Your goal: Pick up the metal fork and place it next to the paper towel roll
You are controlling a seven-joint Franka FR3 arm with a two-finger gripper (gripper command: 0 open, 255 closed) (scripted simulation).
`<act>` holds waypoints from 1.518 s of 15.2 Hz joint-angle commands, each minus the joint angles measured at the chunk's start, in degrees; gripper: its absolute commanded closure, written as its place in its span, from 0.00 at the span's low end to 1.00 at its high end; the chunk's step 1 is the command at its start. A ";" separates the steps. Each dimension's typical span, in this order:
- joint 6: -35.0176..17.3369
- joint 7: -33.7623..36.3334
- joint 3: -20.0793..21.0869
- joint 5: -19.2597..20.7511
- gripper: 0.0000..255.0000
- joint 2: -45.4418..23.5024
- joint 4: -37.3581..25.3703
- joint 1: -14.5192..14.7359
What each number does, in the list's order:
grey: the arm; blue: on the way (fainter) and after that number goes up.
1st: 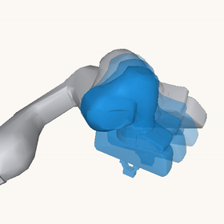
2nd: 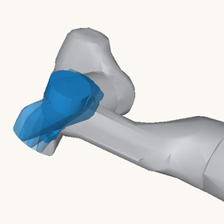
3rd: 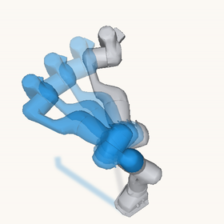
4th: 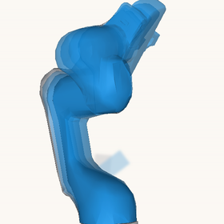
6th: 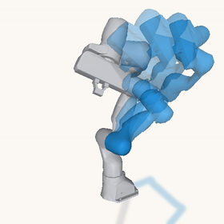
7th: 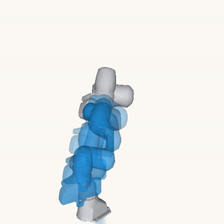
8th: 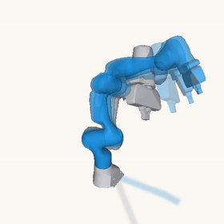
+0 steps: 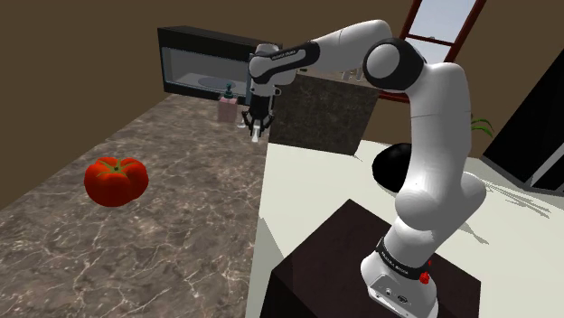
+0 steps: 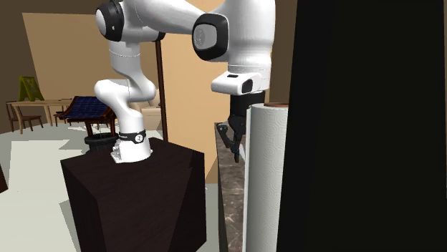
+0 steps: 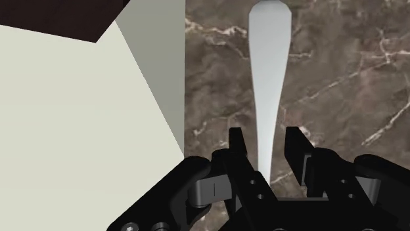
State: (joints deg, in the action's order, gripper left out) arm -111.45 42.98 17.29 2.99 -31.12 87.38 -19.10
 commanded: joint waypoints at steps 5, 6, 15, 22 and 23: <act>-2.80 -0.06 -0.24 0.35 1.00 -1.39 1.42 0.06; -2.80 -0.06 -0.24 0.35 1.00 -1.39 1.42 0.07; -2.81 -0.06 -0.24 0.35 0.00 -1.38 1.43 0.06; 3.73 -0.37 -0.01 -0.12 0.00 0.22 -3.54 -0.16; 3.73 -0.37 -0.01 -0.12 0.00 0.23 -3.53 -0.16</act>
State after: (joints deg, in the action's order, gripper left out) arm -108.11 42.66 17.28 2.90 -30.98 84.08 -19.22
